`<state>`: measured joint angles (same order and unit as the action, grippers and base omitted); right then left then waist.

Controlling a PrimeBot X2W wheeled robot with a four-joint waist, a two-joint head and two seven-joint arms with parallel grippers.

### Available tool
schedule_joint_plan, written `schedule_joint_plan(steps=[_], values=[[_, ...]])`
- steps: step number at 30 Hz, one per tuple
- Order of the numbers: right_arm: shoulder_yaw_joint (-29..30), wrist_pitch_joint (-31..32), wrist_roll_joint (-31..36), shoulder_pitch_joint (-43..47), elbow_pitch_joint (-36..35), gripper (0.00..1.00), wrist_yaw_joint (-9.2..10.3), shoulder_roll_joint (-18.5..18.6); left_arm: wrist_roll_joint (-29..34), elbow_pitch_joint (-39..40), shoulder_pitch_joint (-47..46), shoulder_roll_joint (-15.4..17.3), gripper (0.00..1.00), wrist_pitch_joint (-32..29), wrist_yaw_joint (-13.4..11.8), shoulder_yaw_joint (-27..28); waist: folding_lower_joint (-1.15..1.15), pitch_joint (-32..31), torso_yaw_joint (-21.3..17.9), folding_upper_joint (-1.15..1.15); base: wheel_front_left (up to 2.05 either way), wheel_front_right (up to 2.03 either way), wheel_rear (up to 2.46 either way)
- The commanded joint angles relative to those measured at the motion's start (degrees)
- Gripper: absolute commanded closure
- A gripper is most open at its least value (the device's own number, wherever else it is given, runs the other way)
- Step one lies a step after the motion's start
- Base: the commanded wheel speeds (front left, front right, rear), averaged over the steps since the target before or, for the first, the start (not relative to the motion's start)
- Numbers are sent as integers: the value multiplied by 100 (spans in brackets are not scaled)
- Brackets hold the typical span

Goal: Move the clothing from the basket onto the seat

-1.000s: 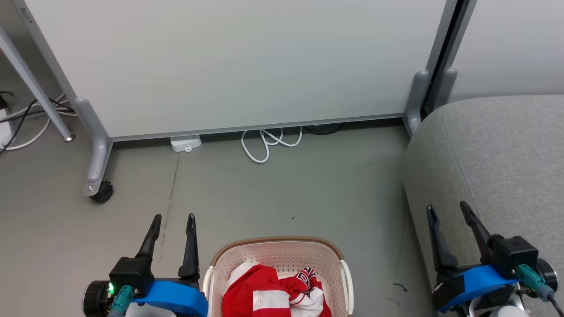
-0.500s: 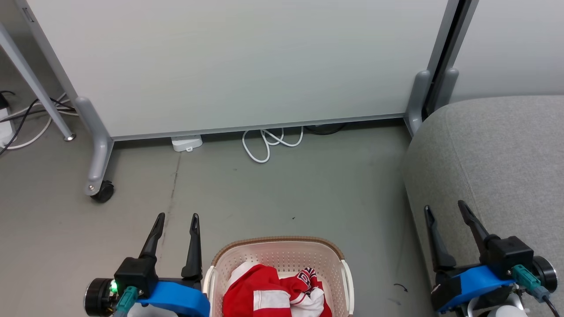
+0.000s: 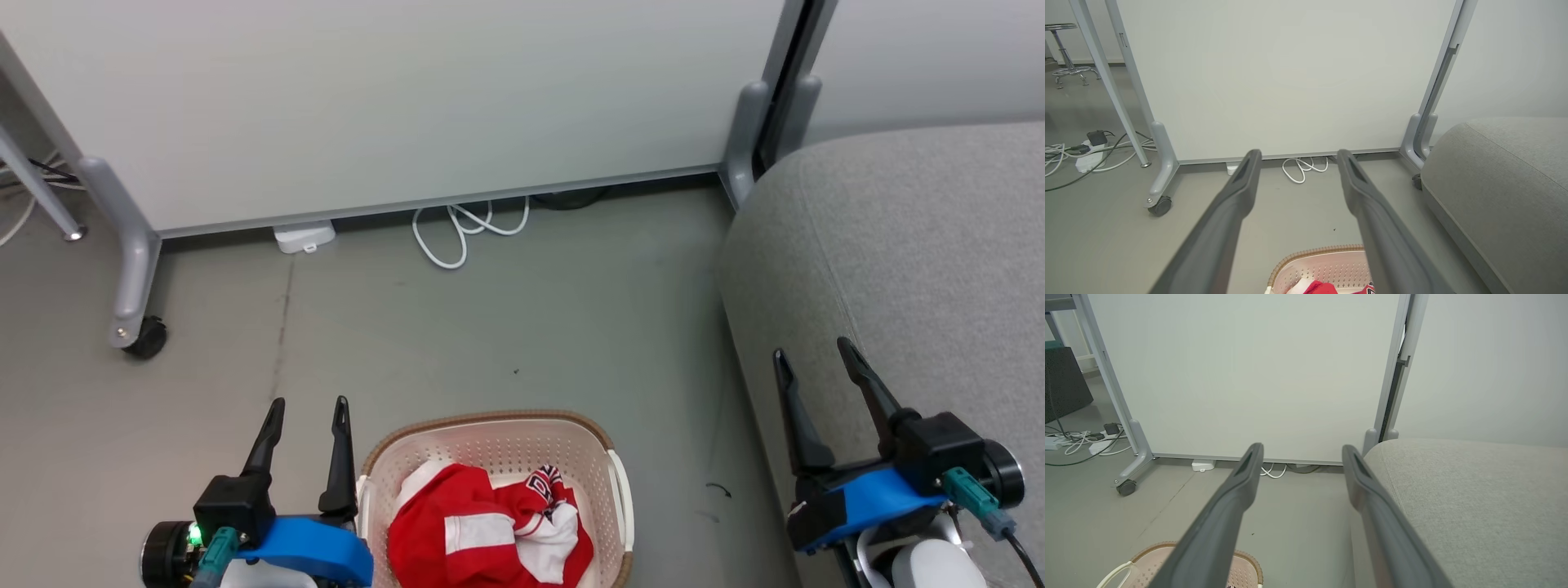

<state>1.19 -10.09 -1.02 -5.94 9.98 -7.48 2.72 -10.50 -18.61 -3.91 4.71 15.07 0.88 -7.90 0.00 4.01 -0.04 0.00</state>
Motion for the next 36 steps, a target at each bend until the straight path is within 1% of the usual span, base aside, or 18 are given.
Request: schedule_joint_plan(steps=[1,9,18,27,34,36], values=[[-12,12,38,-102,-45,0,-3,29,-24,-72,-128,27,0,16,-13,32,0,261,-244,0,0,0,0],[-205,-86,-96,-477,-229,0,-3,25,-183,-746,-697,224,0,-131,65,173,0,1339,-1003,0,0,0,0],[-558,-338,-443,-987,-199,0,-3,20,-38,-1846,-1661,619,0,-701,253,13,0,2621,-1607,0,0,0,0],[-817,-495,-759,-1335,-76,0,-3,19,354,-2851,-2372,880,0,-1093,500,-605,0,3426,-1892,0,0,0,0],[-985,-514,-948,-1511,-158,0,-3,19,534,-3411,-2822,1068,0,-1232,545,-860,0,3833,-2040,0,0,0,0],[-1016,-516,-994,-1529,-209,0,-3,20,522,-3533,-2946,1098,0,-1252,539,-858,0,3926,-2074,0,0,0,0]])
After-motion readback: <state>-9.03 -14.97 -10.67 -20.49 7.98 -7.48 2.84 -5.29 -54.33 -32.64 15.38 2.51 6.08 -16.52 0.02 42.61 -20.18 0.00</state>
